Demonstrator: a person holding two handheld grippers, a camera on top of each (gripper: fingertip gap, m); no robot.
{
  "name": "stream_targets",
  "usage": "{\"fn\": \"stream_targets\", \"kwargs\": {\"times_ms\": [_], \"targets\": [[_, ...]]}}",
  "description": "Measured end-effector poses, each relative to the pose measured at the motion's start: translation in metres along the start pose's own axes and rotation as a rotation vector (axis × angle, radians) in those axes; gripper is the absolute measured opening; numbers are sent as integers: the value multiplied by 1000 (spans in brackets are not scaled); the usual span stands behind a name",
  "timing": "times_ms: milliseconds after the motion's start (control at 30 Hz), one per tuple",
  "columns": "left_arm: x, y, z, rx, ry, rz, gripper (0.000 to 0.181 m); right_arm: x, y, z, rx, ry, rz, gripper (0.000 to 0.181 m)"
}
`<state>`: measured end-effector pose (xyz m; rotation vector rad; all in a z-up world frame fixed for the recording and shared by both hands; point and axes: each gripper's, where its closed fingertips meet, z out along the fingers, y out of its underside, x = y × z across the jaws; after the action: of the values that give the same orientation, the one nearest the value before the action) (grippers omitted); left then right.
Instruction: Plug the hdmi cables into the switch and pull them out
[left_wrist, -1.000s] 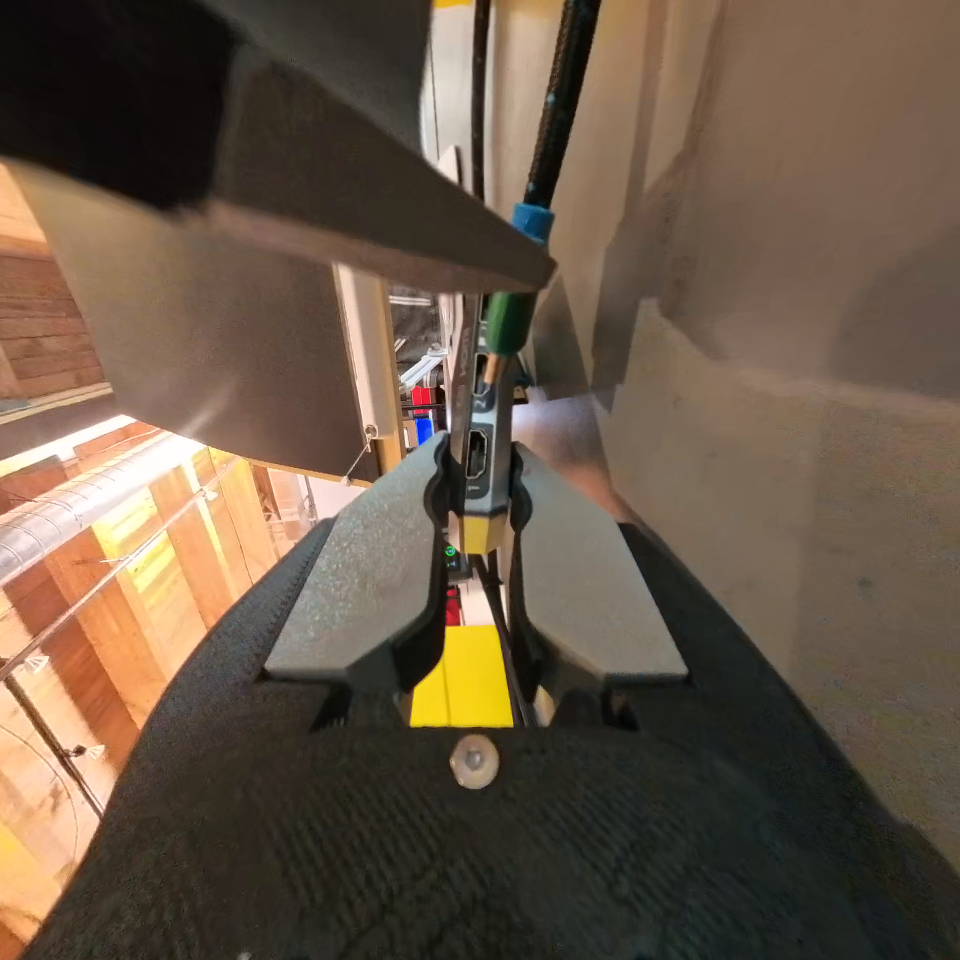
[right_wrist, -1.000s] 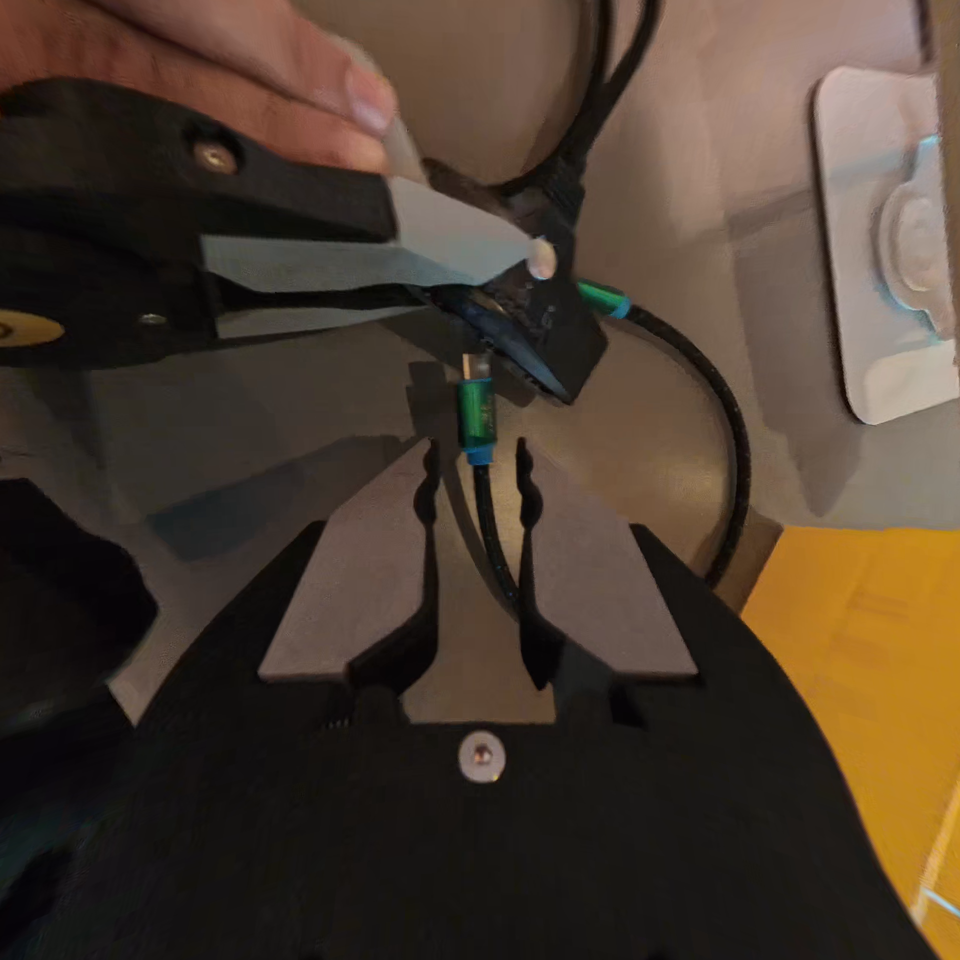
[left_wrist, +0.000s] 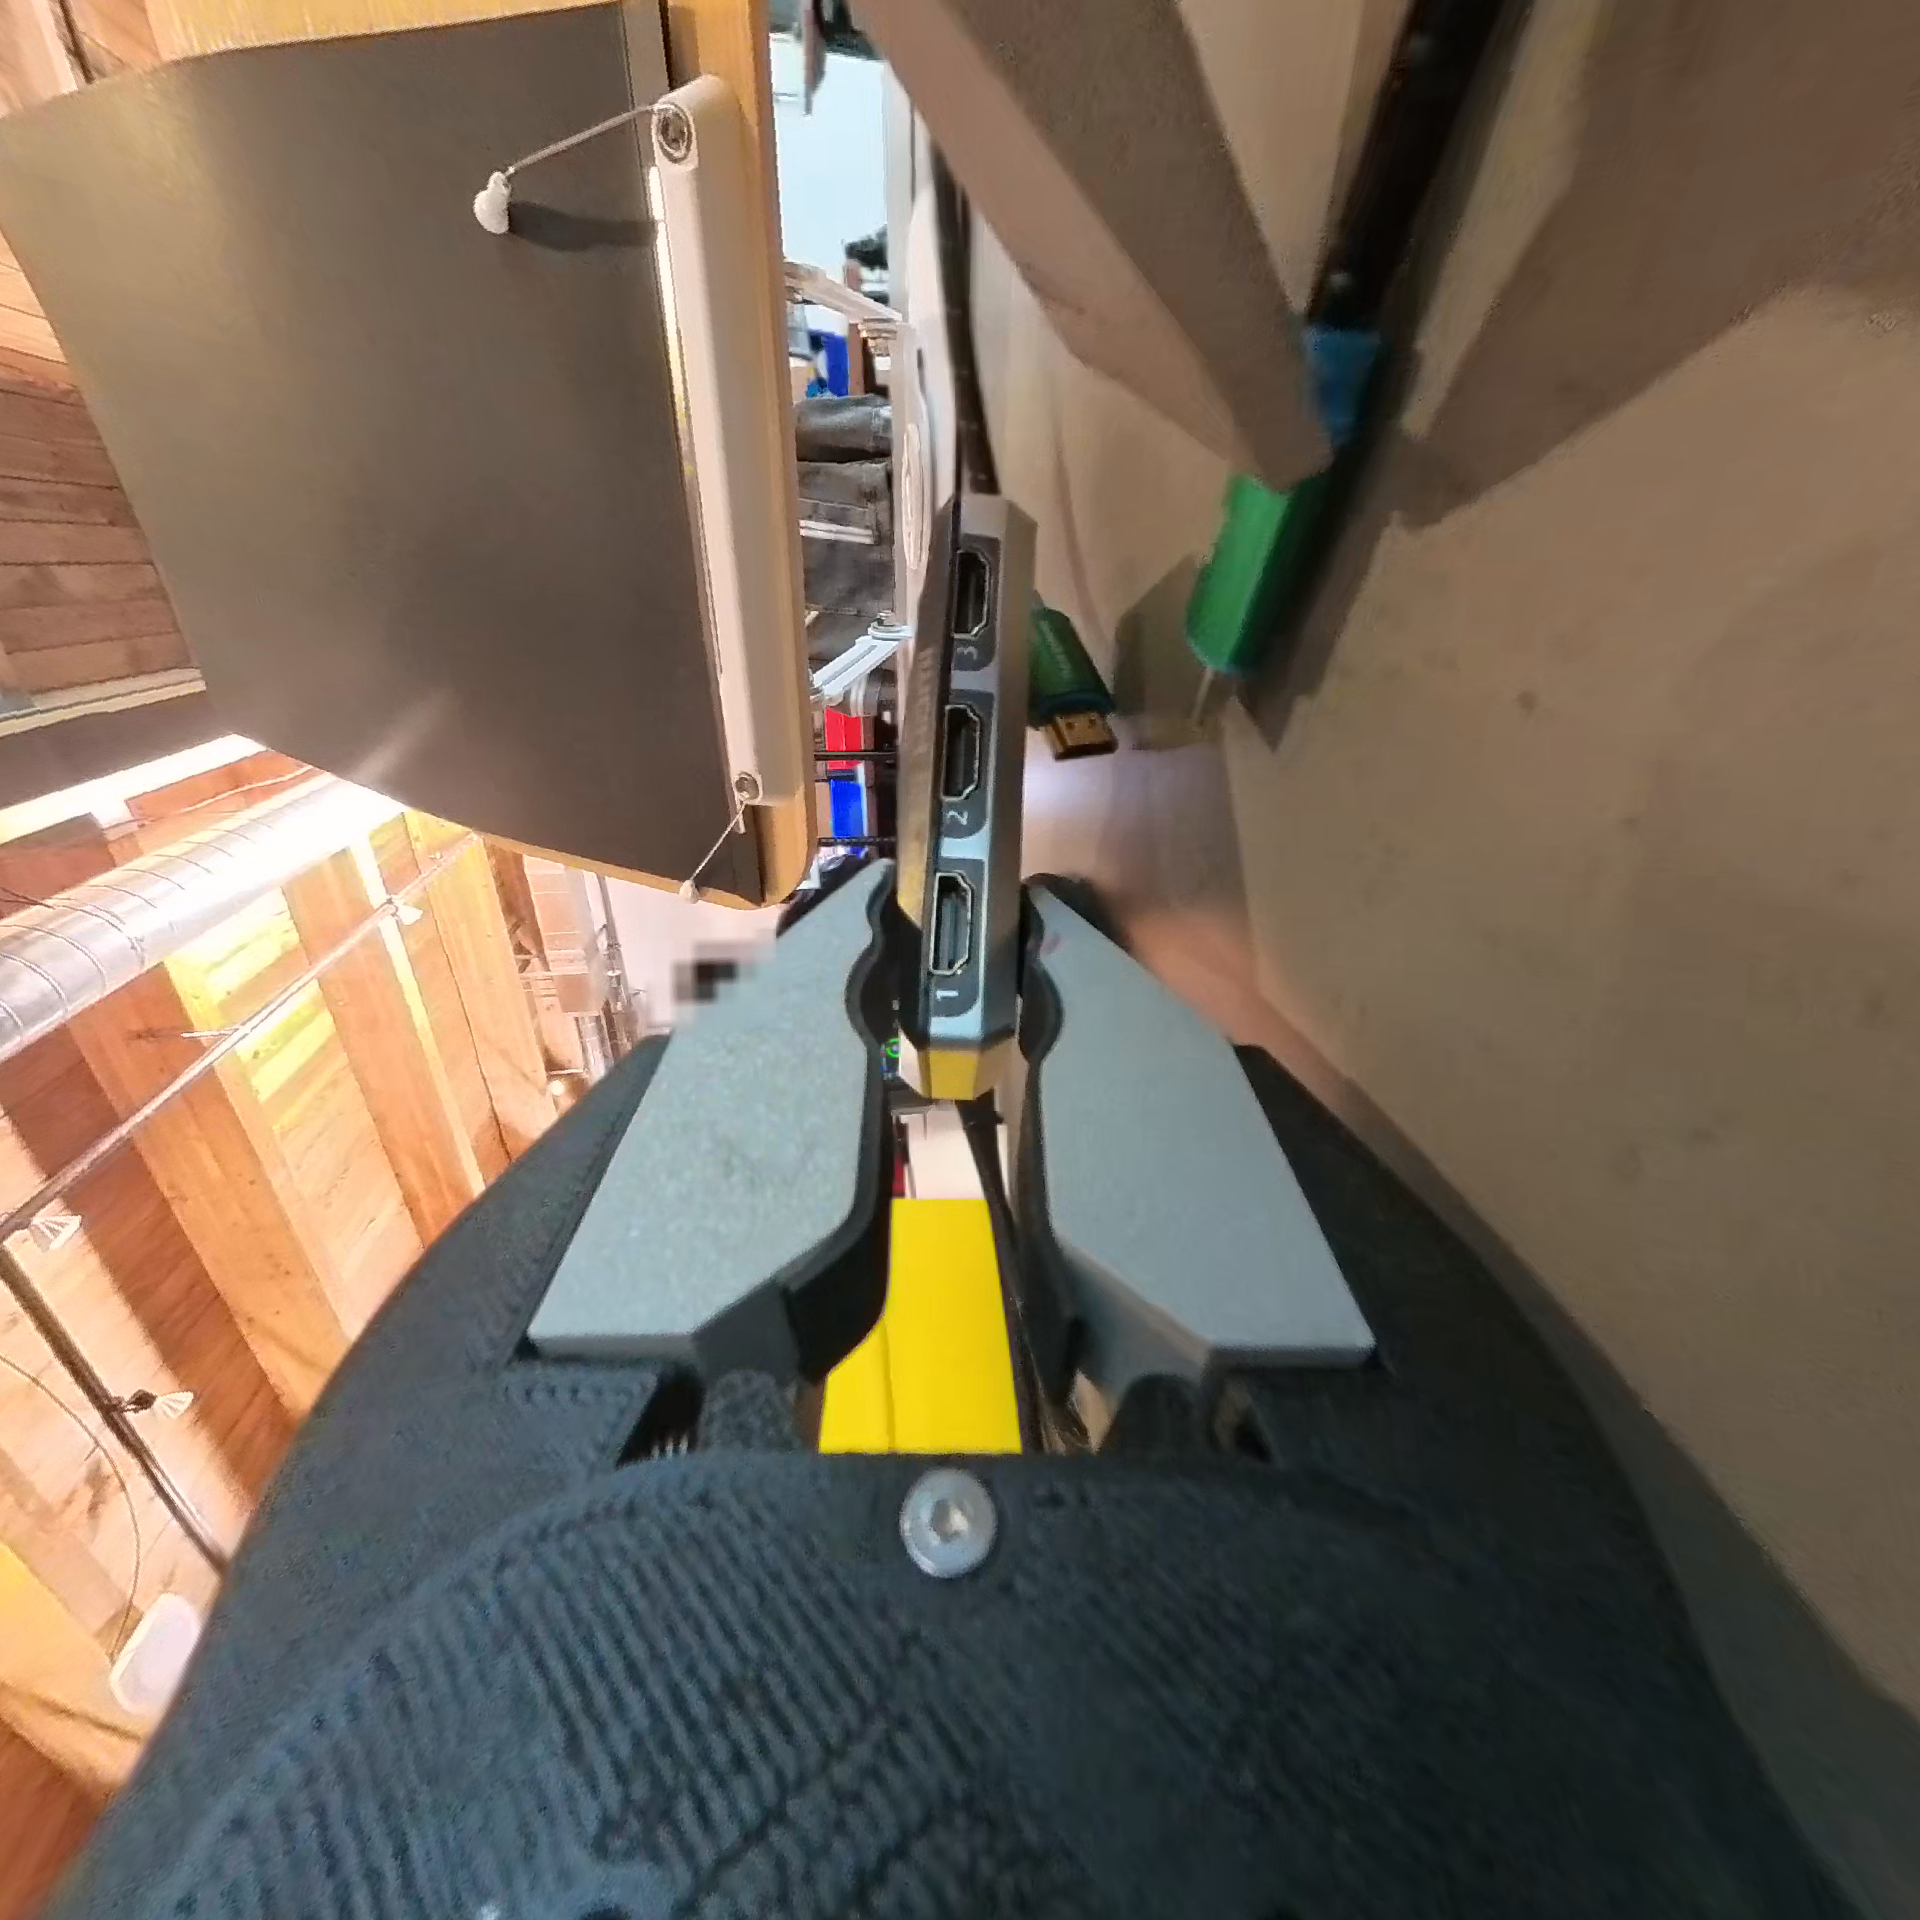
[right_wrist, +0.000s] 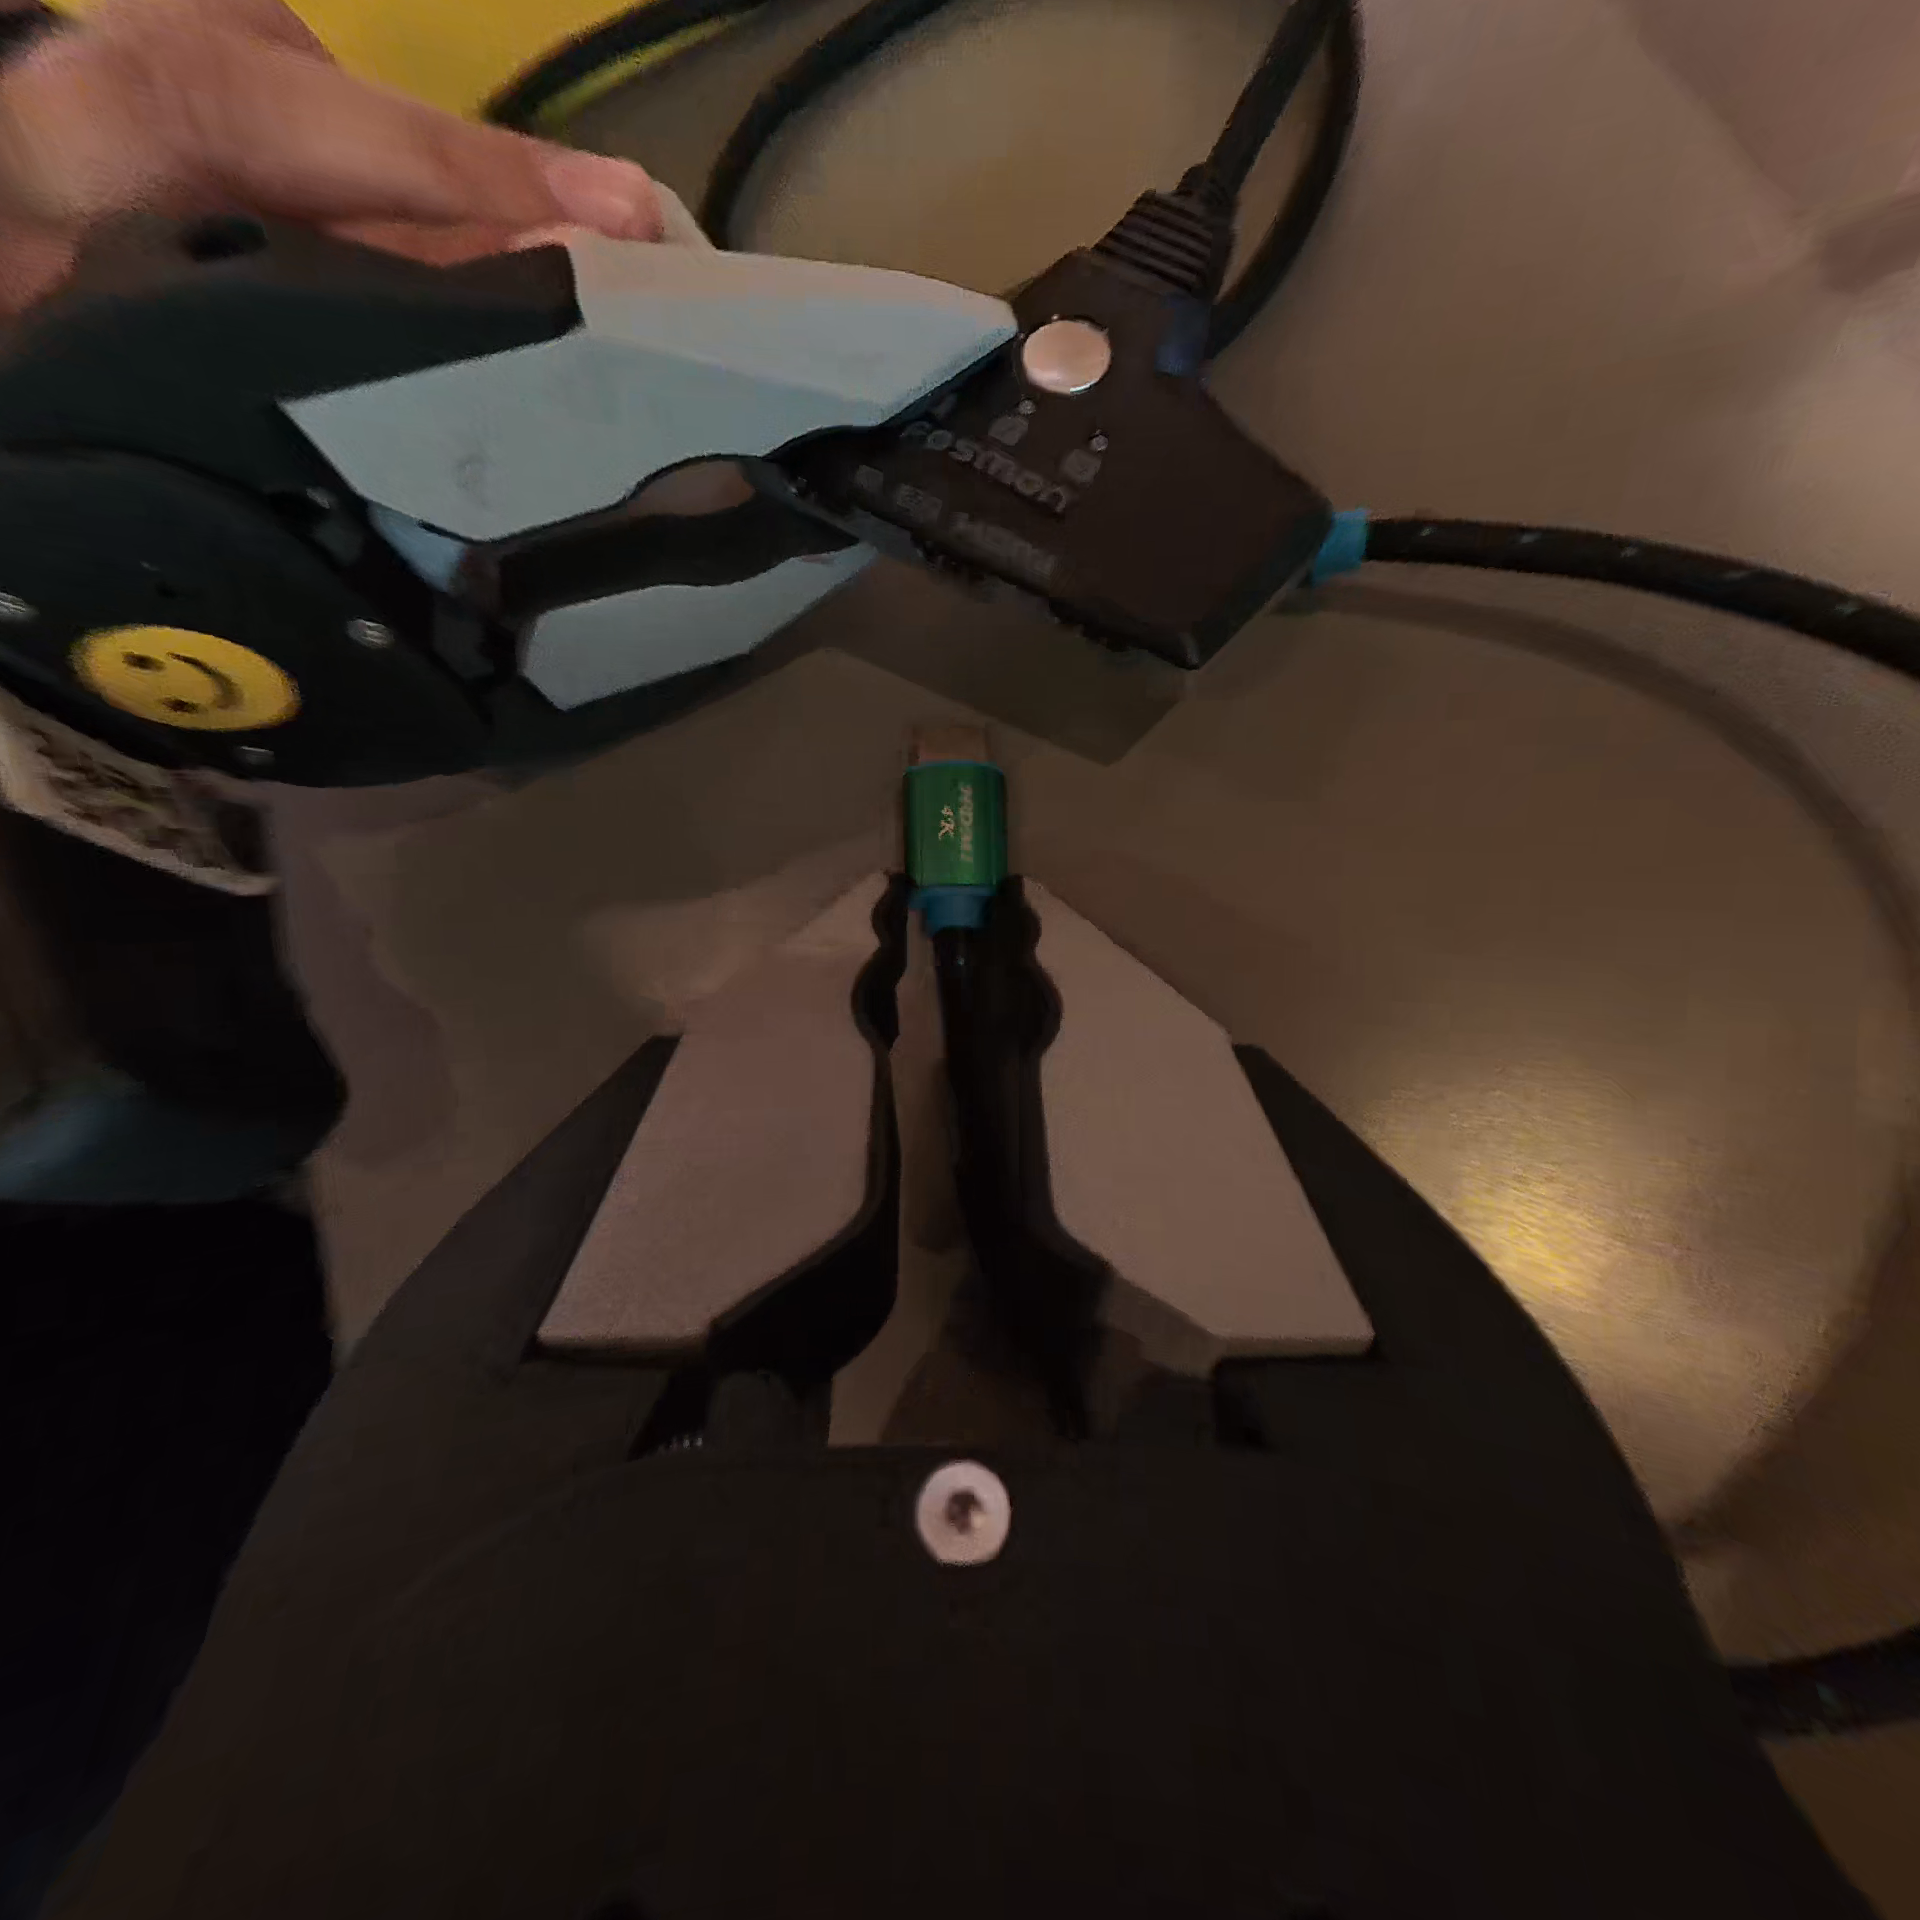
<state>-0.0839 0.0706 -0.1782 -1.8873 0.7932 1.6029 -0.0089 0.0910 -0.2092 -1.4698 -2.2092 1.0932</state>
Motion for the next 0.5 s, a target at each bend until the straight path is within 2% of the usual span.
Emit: {"fn": "stream_targets", "kwargs": {"times_ms": [133, 200, 333, 500], "targets": [[2, -1, 1, -6, -7, 36, 18, 21, -7, -12, -33, 366, -246, 16], [2, -2, 1, -10, -16, 53, 18, 20, -15, -18, -13, 464, -324, 15], [1, -2, 2, -13, -25, 56, 18, 9, -22, -22, 28, 496, -382, 15], [0, 0, 4, -36, -33, 57, 18, 6, -16, -15, -9, 481, -385, 15]]}}
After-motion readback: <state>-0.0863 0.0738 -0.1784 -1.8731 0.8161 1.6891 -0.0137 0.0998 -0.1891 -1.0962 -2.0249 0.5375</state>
